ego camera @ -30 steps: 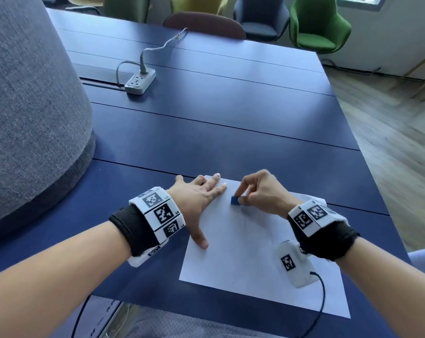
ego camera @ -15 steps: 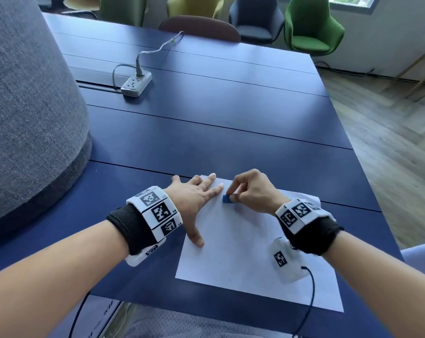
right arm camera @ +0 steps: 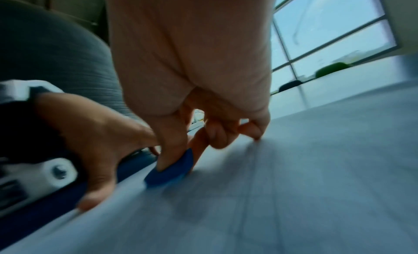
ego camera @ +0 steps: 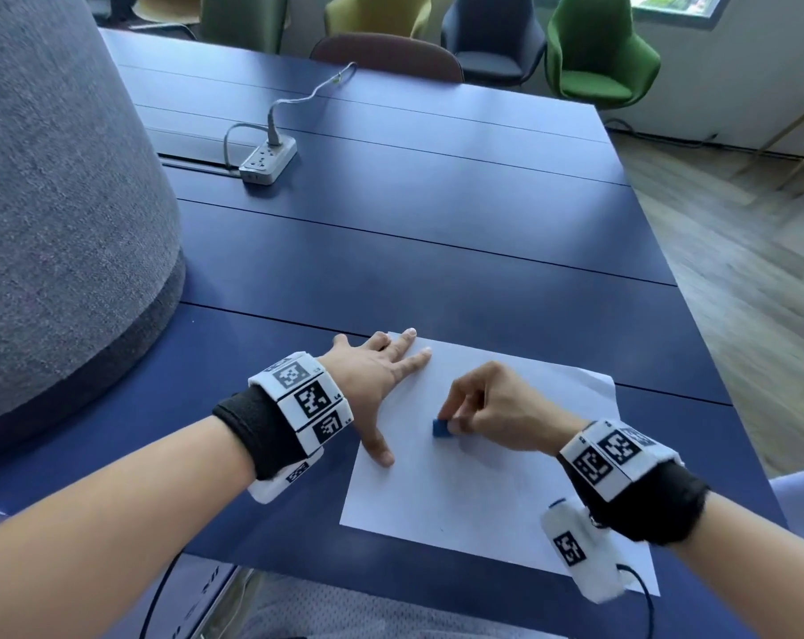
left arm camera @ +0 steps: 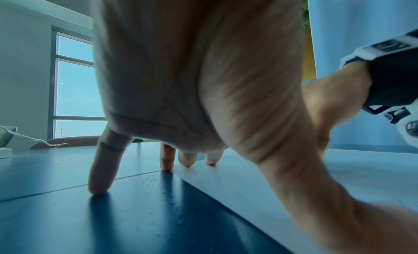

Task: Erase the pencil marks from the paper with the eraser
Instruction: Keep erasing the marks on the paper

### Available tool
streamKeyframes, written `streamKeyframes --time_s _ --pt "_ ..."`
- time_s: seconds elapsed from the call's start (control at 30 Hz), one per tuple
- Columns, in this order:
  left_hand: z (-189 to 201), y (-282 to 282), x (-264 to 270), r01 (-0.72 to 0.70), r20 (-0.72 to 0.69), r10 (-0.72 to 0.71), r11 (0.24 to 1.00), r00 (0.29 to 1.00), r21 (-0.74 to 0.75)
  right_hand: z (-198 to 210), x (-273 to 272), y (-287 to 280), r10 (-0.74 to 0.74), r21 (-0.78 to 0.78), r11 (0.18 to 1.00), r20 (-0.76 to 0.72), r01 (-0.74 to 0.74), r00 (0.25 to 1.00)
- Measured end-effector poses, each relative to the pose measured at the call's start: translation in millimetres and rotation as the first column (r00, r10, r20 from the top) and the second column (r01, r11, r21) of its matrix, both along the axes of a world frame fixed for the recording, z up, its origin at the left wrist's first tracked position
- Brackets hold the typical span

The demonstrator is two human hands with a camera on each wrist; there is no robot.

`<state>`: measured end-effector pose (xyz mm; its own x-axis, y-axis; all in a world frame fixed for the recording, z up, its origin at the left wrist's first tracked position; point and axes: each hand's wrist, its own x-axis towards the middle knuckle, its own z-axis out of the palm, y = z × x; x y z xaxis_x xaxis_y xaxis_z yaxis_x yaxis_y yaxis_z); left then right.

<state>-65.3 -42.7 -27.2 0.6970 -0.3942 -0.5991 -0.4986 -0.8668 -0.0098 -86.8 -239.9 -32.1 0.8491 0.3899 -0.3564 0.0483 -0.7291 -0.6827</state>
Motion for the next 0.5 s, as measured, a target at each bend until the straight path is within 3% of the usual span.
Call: streamKeyframes --time_s 0.07,0.23,0.37,0.5 --pt "0 0 0 0.003 0.005 -0.003 1.0 1.0 0.002 3 -5 3 0.112 -0.087 0.99 -0.026 -0.113 0.993" --pt "1 1 0 -0.001 -0.004 0.001 1.0 1.0 -0.012 -6 -11 0 -0.073 -0.003 0.997 0.147 0.075 0.986" --pt "2 0 -1 -0.005 -0.009 0.005 1.0 1.0 -0.01 0 -27 -4 0.11 -0.106 0.988 0.004 -0.109 0.994" --pt "2 0 0 -0.002 -0.006 0.002 1.0 1.0 -0.007 -3 -14 4 -0.026 -0.059 0.998 0.164 0.036 0.986"
